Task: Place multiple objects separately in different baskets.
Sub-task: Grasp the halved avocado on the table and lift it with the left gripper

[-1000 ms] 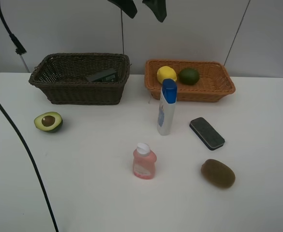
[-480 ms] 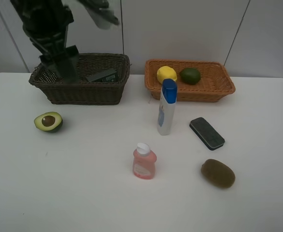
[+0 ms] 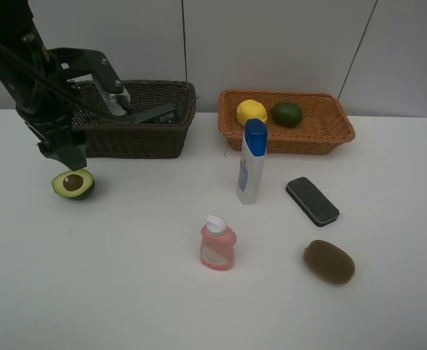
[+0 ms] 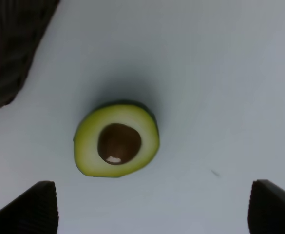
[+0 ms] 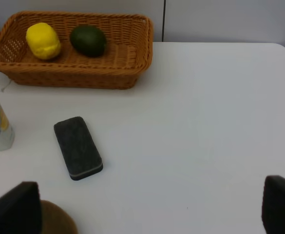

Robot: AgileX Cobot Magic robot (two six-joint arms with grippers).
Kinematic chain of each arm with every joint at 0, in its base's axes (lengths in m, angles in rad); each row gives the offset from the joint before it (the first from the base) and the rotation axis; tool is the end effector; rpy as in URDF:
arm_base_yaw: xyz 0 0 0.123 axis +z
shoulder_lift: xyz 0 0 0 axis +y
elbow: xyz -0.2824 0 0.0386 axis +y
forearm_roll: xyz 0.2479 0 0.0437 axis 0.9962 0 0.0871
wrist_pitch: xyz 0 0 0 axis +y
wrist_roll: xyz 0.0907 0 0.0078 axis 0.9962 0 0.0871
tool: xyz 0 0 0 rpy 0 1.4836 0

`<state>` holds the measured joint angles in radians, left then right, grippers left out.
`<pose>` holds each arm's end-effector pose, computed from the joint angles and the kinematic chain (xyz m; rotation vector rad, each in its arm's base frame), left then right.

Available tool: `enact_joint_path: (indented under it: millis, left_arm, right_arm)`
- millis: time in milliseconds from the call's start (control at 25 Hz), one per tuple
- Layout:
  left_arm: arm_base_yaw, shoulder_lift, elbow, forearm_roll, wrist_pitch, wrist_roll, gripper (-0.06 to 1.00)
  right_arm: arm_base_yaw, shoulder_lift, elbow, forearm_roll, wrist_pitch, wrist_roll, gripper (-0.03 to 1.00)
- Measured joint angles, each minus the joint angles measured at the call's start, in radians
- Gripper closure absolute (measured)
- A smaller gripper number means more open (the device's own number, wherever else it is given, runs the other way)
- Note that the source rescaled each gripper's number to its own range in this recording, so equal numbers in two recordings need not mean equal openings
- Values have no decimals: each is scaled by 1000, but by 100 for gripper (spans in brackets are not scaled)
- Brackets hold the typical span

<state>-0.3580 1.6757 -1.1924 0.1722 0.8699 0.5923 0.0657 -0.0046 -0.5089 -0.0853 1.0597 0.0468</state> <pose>0.3183 -0.1063 0.2374 1.4154 2.4684 0.2614 -0.0063 -0.0072 0.2799 -0.0146 2.0270 -0.0308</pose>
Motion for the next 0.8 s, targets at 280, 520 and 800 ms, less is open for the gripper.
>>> enact_joint_path:
  millis: [280,520,800]
  left_arm:
    - [36,142,2,15,-48,1,-5]
    - [38,256,-4,52,-118,-11,-5]
    - [65,330,-47,56,-155,-48,-5]
  right_arm:
    - [0,0,0,0,0,0,-3]
    - [0,0,0,0,0,0,-3]
    - [0,0,0,0,0,0,-3]
